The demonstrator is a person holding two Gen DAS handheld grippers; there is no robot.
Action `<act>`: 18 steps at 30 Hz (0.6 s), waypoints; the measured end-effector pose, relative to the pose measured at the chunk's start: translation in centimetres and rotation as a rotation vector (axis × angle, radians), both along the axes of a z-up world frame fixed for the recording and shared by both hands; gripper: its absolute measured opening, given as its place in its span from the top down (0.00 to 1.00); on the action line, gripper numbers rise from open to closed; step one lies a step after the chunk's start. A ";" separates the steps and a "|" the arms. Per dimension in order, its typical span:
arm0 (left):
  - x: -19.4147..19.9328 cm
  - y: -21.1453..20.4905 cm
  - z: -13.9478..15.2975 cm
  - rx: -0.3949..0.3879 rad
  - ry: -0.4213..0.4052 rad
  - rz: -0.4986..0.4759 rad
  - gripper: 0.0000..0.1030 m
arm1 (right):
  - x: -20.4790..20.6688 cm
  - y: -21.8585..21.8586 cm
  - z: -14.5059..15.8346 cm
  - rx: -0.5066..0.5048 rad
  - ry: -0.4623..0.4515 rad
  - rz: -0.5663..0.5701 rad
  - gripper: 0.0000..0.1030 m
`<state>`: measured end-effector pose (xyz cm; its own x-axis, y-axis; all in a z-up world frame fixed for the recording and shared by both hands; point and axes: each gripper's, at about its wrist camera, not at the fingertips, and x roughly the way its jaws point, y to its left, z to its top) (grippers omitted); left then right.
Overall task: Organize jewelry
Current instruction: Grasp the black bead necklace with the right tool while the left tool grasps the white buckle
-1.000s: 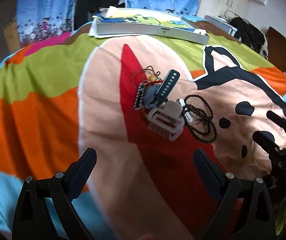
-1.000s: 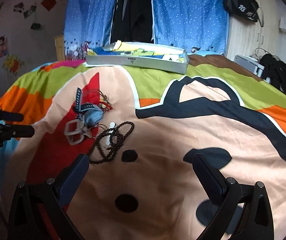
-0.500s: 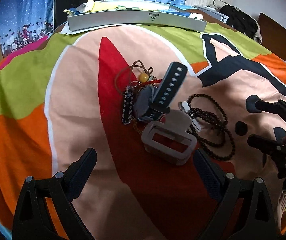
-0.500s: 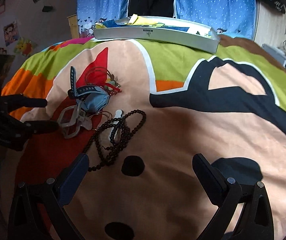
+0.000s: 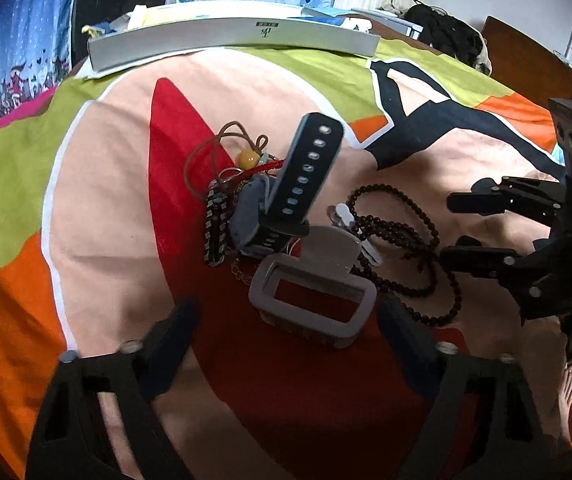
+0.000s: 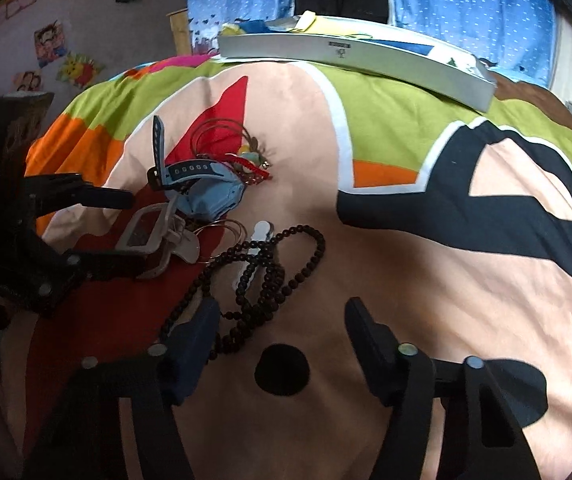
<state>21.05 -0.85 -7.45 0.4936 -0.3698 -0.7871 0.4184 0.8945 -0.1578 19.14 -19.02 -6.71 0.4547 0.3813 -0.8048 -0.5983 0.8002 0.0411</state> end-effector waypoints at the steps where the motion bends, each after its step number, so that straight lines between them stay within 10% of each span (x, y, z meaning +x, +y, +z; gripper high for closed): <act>1: 0.1 0.2 0.0 -0.012 0.010 0.002 0.35 | 0.1 0.2 -0.1 -0.005 0.006 0.010 0.43; 18: 0.4 0.3 0.0 -0.055 0.016 -0.028 0.44 | 1.3 3.0 -2.8 -0.182 -0.001 0.005 0.51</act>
